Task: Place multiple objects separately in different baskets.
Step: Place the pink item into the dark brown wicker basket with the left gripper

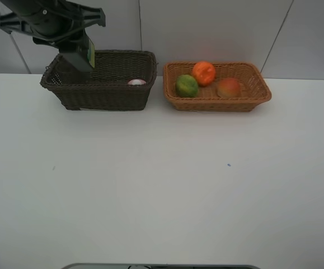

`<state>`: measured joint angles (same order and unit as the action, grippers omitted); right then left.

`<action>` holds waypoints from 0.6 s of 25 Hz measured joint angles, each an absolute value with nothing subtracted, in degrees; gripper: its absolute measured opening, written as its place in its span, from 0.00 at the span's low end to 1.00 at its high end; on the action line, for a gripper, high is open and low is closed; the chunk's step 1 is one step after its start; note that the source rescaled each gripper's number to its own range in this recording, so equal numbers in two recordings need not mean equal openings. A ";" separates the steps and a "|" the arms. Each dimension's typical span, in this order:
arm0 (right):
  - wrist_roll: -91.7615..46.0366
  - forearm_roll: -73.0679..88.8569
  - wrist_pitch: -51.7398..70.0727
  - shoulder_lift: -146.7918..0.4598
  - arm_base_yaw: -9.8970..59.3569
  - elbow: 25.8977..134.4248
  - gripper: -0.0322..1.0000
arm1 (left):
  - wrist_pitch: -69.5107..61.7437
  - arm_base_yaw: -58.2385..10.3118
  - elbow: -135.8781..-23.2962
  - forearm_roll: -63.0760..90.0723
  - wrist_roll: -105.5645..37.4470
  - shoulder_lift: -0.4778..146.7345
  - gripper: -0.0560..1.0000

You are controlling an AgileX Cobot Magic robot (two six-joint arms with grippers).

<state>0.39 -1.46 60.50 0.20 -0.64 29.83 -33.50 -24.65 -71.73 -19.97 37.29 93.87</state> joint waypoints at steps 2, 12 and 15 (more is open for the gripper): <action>0.39 -1.46 60.50 0.20 -0.64 29.83 1.00 | -31.33 -23.26 -74.35 -19.97 35.07 96.89 0.47; 0.39 -1.46 60.50 0.20 -0.64 29.83 1.00 | -23.15 -20.15 -81.72 -19.90 33.87 109.84 0.47; 0.39 -1.46 60.50 0.20 -0.64 29.83 1.00 | -21.51 -20.15 -81.91 -18.58 33.87 112.28 0.47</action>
